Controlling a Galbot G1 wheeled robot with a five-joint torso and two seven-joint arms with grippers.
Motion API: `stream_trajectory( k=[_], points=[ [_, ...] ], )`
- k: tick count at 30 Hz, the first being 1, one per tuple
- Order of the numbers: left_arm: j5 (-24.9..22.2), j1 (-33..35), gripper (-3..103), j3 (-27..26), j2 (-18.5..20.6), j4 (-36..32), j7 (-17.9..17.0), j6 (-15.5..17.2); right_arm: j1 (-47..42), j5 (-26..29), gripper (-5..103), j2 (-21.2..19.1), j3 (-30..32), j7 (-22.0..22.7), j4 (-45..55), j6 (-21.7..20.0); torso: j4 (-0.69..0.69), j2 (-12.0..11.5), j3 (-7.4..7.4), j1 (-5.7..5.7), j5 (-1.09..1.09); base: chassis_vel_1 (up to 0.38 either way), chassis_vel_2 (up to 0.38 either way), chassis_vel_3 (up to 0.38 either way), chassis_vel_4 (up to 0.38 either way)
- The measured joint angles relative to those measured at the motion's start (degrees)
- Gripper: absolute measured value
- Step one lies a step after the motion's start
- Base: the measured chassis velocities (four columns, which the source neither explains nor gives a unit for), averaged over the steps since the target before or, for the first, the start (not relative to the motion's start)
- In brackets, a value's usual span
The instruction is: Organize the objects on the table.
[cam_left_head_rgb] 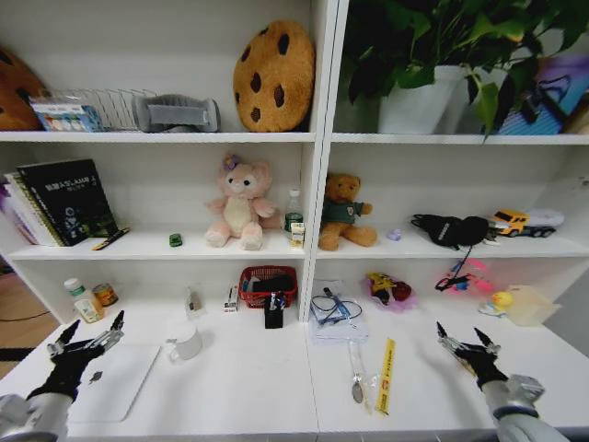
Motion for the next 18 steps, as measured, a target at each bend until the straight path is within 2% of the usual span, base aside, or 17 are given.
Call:
stream_trajectory(
  k=[1,9,11,12,13,15,17,18],
  points=[
    [0.00,0.00,100,0.00,0.00,0.00,0.00,0.00,1.45,0.71,100,0.02,-0.62,1.74,-1.25,-1.64,0.00,0.00,0.00,0.00,-0.01,0.000,0.000,0.000,0.000],
    [0.00,0.00,100,0.00,0.00,0.00,0.00,0.00,3.15,0.01,101,0.57,-2.77,5.30,-4.66,-3.07,-0.01,0.00,0.00,0.00,-0.02,0.000,0.000,0.000,0.000],
    [0.00,0.00,100,0.00,0.00,0.00,0.00,0.00,3.02,-0.49,92,0.96,-3.25,6.33,-4.79,-3.16,-0.01,0.00,0.00,0.00,-0.01,0.000,0.000,0.000,0.000],
    [0.00,0.00,100,0.00,0.00,0.00,0.00,0.00,3.02,-0.49,92,0.96,-3.25,6.33,-4.79,-3.16,-0.01,0.00,0.00,0.00,-0.01,0.000,0.000,0.000,0.000],
    [0.00,0.00,100,0.00,0.00,0.00,0.00,0.00,2.82,-0.98,82,1.21,-3.61,6.87,-4.93,-3.18,-0.01,0.00,0.00,-0.01,-0.01,0.000,0.000,0.000,0.000],
    [0.00,0.00,100,0.00,0.00,0.00,0.00,0.00,2.78,-1.20,82,1.28,-3.76,7.06,-5.05,-3.18,-0.01,0.00,0.00,0.00,-0.02,0.000,0.000,0.000,0.000],
    [0.00,0.00,100,0.00,0.00,0.00,0.00,0.00,2.87,-1.42,71,1.38,-4.05,7.37,-5.44,-3.22,-0.01,0.00,0.00,0.00,-0.01,0.000,0.000,0.000,0.000],
    [0.00,0.00,100,0.00,0.00,0.00,0.00,0.00,2.87,-1.42,71,1.38,-4.05,7.37,-5.44,-3.22,-0.01,0.00,0.00,0.00,-0.01,0.000,0.000,0.000,0.000]
  ],
)
